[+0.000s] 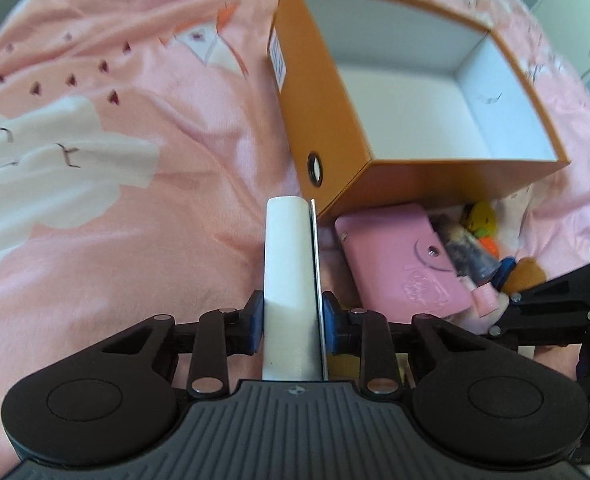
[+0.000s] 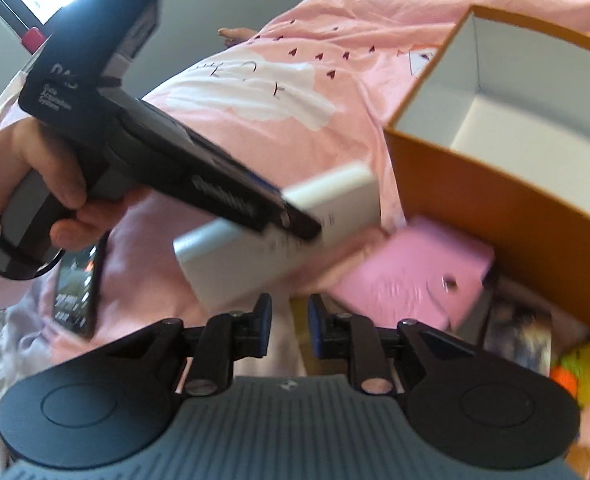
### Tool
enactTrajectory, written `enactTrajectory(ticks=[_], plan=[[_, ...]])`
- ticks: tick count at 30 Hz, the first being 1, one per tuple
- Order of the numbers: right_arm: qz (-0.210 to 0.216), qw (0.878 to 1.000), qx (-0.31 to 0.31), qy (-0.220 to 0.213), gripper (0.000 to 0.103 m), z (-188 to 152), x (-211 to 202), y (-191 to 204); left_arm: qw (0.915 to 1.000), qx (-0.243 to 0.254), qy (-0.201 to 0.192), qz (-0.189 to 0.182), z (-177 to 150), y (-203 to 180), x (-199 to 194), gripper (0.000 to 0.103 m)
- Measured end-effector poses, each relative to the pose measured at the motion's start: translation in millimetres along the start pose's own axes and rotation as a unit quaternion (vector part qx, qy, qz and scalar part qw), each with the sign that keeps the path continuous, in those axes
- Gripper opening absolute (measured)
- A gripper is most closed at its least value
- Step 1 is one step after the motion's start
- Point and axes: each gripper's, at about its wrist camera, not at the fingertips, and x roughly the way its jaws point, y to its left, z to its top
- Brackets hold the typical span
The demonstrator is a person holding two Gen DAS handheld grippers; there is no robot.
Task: Organize objects
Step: 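Lift the white glasses case with the left tool while the right tool grasps the gold box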
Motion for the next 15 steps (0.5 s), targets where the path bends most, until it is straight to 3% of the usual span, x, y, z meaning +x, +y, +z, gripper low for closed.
enactTrajectory(ticks=[1,3,7,15], plan=[[-0.003,1.0,0.006,0.004,0.025,-2.6,-3.6,-1.4,0.9999,-0.004,-0.013,0.001,-3.2,-1.4,-5.0,0.033],[-0.015,1.0,0.017,0.02,0.045,-7.7,-6.8,-2.4,0.9989,-0.018,-0.042,-0.002,-8.7,-3.8,-14.8,0.033],[-0.046,0.998,0.013,0.05,0.047,-20.4,-7.1,-2.2,0.9941,-0.053,-0.093,-0.017,-20.1,-5.7,-30.1,0.032],[-0.079,0.995,-0.019,0.058,0.068,-21.3,15.3,2.7,0.9815,-0.102,-0.162,-0.002,-40.2,-8.0,-37.4,0.032]])
